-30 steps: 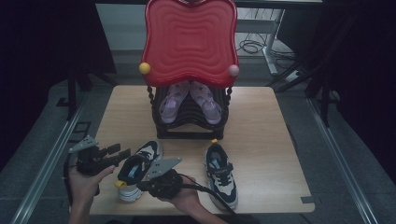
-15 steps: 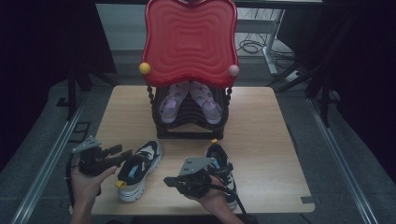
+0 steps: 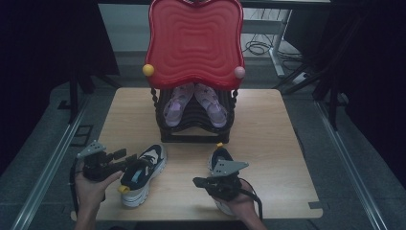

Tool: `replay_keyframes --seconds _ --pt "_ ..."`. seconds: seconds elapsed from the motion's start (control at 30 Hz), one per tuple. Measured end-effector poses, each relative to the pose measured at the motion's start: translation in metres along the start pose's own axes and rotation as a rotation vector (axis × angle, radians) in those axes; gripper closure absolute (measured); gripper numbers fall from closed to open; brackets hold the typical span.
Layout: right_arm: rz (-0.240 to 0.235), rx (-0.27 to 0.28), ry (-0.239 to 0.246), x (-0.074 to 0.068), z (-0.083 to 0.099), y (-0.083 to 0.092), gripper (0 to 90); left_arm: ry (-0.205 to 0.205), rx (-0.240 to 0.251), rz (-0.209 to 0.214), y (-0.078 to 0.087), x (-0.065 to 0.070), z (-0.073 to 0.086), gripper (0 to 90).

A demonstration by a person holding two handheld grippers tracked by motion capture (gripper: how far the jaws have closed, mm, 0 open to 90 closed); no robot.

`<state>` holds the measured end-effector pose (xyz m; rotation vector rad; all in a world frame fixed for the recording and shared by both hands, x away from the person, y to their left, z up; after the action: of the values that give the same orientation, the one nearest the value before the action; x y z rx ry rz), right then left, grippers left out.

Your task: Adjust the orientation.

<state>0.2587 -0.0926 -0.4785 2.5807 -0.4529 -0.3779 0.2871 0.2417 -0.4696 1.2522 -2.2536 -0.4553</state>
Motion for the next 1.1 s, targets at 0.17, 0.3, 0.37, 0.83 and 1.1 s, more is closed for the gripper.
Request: replay_keyframes --seconds 0.17,0.3,0.37,0.83,1.1 --pt "0.016 -0.014 -0.009 0.003 0.006 0.004 89.1 0.002 -0.002 0.006 0.000 0.000 0.001 42.9" --pt "0.033 -0.029 -0.015 0.004 0.013 0.008 89.1 0.000 0.003 0.010 0.002 0.001 0.000 42.9" --pt "0.040 -0.036 -0.025 0.005 0.018 0.011 89.1 0.002 0.006 0.008 0.002 0.000 0.000 42.9" --pt "0.083 -0.114 -0.056 0.012 0.044 0.017 89.2 0.002 -0.006 0.007 0.000 -0.001 0.001 42.8" --pt "0.107 -0.170 -0.058 0.013 0.059 0.015 89.2 0.003 -0.010 0.006 -0.001 -0.002 0.002 42.8"
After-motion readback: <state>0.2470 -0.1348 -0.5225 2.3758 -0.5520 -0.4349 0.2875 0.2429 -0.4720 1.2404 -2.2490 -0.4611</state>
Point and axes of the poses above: each handheld gripper's, and its own axes: y roughly backward along the jaws, z roughly out of its underside, x roughly to its right, the point moved 4 cm from there along -y, roughly forward along the jaws, and after that the axes turned 3 degrees about -z, right-handed, at the moved point
